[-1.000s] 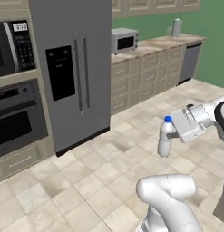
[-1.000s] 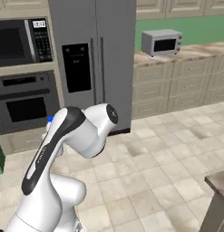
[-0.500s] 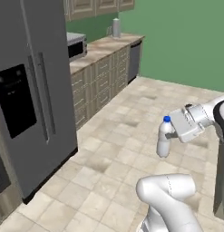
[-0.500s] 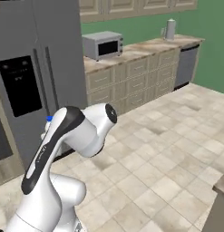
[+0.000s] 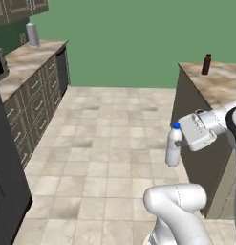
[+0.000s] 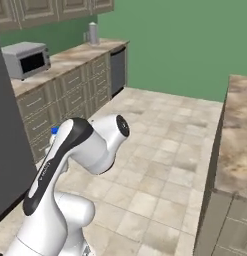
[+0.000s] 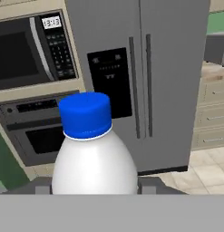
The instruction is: Place the drinks on the dining counter in a tight cluster.
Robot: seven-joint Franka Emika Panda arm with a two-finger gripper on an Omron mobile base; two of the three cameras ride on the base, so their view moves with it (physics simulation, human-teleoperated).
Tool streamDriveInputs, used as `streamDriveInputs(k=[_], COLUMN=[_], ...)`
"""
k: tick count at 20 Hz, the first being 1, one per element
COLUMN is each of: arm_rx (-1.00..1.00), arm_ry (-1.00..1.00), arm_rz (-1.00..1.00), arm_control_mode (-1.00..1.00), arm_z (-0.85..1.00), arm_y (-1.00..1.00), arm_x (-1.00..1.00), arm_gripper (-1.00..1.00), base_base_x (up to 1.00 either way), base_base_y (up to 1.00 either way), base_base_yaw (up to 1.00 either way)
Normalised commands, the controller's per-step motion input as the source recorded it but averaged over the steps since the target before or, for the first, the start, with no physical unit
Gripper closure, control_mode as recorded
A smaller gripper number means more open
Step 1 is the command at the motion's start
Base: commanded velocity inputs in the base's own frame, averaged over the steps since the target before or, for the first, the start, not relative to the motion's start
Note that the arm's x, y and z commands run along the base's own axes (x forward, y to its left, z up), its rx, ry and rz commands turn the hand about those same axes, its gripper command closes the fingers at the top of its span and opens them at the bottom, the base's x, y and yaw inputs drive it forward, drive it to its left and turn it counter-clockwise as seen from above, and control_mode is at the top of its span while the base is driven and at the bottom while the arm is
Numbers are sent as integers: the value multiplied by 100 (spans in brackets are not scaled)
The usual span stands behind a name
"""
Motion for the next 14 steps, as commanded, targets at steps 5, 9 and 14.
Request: streamDriveInputs(k=[5, 9, 14], arm_rx=[0, 0, 0], arm_ry=[0, 0, 0], arm_rz=[0, 0, 0], arm_control_mode=[100, 100, 100], arm_z=[0, 0, 0], arm_y=[0, 0, 0], arm_x=[0, 0, 0], arm_gripper=[100, 100, 100], base_base_x=[100, 100, 100], base_base_y=[69, 62, 57], base_base_yaw=[-30, -23, -32])
